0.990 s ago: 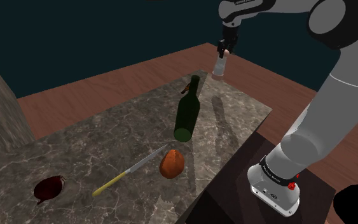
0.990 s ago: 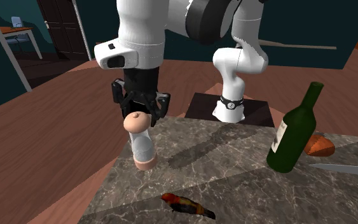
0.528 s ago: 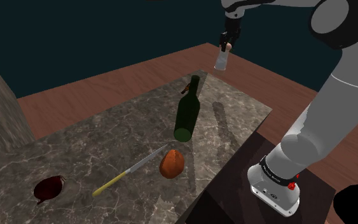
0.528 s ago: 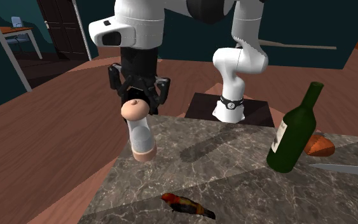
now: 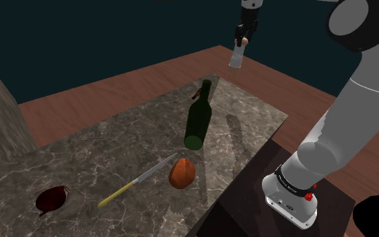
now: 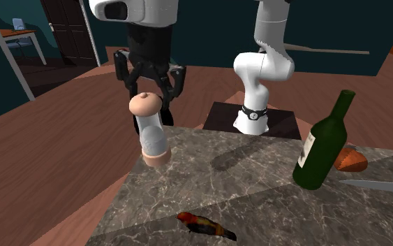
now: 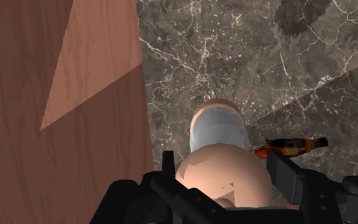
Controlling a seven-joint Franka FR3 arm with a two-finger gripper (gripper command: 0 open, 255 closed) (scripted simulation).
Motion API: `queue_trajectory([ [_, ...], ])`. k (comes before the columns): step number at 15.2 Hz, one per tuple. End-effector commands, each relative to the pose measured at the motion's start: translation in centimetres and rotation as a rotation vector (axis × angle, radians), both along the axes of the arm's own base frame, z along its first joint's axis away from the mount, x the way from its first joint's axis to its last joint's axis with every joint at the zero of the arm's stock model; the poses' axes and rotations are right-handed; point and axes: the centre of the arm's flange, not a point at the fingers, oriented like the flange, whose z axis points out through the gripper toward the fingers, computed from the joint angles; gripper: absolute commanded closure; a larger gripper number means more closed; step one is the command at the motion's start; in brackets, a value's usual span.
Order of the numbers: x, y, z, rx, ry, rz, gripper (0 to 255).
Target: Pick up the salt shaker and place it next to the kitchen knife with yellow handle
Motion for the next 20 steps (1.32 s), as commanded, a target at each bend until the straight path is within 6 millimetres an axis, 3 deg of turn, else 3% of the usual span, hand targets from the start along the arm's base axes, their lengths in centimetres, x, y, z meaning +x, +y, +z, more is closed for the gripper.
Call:
queue_trajectory([
  [1, -0.1, 0.0, 1.0, 0.000, 0.000, 0.000, 255],
  [18, -0.1, 0.0, 9.8, 0.000, 0.000, 0.000, 255],
  [20, -0.2, 2.7, 9.8, 0.000, 0.000, 0.000, 255],
])
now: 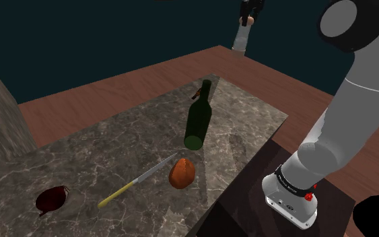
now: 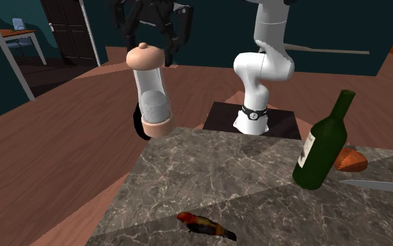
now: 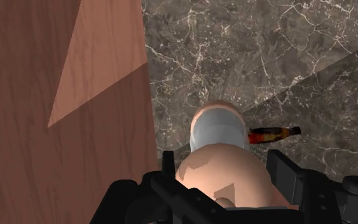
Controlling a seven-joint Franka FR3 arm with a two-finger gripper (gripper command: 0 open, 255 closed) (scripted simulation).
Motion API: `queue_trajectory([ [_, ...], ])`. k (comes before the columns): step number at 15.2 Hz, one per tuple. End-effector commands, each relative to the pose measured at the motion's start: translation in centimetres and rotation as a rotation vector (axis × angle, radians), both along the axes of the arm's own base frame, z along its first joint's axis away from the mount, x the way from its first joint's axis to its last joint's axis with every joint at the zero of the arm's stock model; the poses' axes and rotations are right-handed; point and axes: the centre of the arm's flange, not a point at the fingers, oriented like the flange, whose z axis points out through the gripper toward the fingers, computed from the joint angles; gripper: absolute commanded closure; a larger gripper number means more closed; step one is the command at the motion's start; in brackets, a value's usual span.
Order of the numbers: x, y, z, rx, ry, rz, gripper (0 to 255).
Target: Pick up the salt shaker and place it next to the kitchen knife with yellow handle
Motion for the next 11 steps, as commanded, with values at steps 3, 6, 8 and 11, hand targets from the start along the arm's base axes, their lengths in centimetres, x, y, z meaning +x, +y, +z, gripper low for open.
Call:
queue_trajectory([
  [3, -0.4, 5.1, 0.0, 0.000, 0.000, 0.000, 255],
  [6, -0.6, 9.0, 0.1, 0.000, 0.000, 0.000, 255],
  [8, -0.8, 11.7, 0.1, 0.000, 0.000, 0.000, 255],
  [11, -1.1, 15.6, 0.1, 0.000, 0.000, 0.000, 255],
])
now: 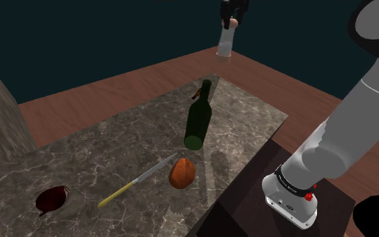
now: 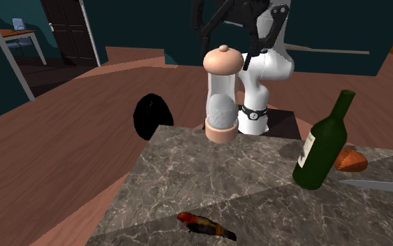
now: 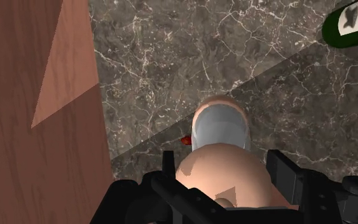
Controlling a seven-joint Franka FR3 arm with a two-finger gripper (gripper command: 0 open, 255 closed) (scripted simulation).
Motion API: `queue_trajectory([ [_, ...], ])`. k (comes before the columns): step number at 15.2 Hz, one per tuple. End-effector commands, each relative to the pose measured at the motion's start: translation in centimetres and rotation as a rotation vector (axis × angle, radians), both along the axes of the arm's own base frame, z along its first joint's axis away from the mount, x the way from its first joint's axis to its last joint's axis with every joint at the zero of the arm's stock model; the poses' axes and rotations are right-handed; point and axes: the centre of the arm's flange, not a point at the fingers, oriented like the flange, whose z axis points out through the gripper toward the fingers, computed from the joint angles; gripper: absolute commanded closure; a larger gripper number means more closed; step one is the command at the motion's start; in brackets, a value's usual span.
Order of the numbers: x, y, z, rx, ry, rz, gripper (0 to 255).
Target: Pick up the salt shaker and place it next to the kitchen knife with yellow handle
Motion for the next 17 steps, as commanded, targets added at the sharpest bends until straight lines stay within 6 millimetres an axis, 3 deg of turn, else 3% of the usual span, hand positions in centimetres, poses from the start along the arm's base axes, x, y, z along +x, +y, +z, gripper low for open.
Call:
queue_trajectory([
  [1, -0.1, 2.6, -0.2, 0.000, 0.000, -0.002, 255],
  [17, -1.6, 23.7, -0.1, 0.000, 0.000, -0.002, 255],
])
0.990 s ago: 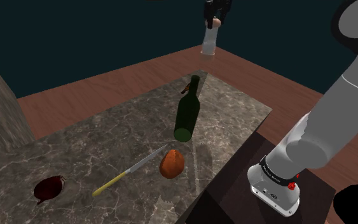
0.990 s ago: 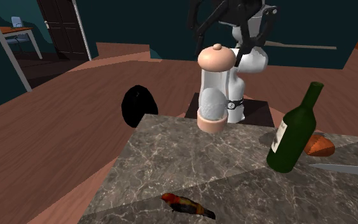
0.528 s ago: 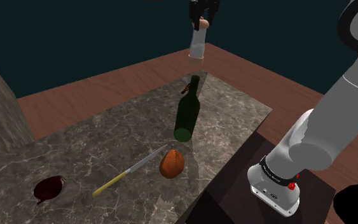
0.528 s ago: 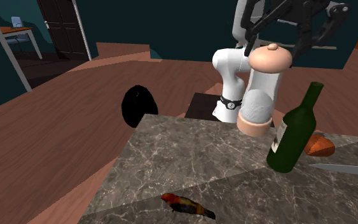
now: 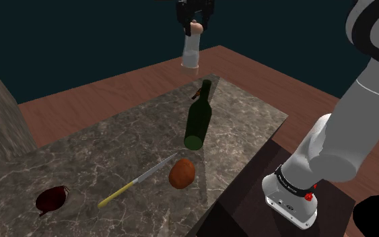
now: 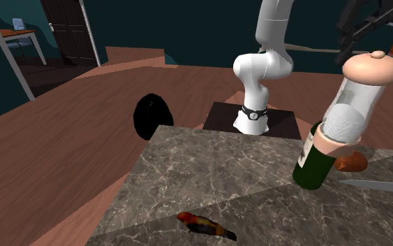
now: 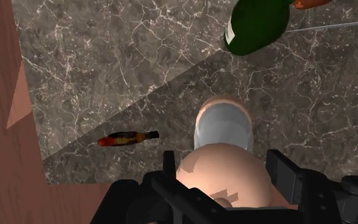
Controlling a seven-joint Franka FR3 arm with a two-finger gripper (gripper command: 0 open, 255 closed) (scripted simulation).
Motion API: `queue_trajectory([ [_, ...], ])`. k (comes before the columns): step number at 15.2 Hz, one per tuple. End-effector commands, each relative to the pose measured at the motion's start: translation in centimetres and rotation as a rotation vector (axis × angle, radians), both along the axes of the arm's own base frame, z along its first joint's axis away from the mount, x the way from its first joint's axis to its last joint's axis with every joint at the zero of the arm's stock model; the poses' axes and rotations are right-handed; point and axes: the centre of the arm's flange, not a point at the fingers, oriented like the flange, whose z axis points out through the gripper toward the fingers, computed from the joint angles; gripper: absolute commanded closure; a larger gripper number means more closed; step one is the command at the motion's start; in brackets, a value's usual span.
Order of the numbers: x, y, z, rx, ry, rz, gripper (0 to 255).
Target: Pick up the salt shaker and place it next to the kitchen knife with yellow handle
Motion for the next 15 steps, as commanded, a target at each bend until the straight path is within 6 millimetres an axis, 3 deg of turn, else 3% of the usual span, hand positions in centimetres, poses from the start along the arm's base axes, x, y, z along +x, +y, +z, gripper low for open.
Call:
queue_trajectory([
  [1, -0.2, 2.8, -0.3, 0.000, 0.000, -0.002, 255],
  [14, -1.4, 20.3, -0.2, 0.000, 0.000, -0.002, 255],
  [15, -1.4, 20.3, -0.8, 0.000, 0.000, -0.002, 255],
])
